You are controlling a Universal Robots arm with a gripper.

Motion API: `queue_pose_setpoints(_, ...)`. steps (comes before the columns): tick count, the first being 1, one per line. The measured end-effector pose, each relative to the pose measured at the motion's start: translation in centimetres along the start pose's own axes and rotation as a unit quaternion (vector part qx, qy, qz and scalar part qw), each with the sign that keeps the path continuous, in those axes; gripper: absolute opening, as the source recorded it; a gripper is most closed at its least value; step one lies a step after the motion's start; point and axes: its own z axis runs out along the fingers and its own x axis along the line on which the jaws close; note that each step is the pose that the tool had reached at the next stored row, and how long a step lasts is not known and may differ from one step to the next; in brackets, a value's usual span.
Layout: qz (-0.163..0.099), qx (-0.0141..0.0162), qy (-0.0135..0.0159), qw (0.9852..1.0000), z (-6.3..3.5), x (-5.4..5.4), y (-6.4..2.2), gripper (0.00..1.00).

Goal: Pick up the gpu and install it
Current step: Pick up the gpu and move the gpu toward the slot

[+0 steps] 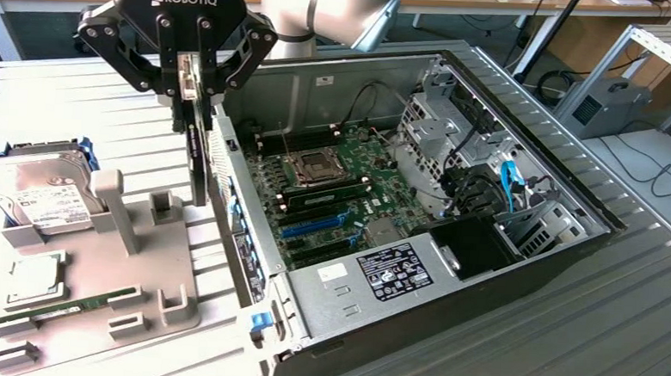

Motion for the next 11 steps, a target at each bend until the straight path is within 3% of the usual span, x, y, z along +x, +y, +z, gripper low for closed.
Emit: queue_pose_setpoints(11, 0.0, 0.0002, -0.0001, 1.0, -0.01, -0.32, 0.02, 0.26)
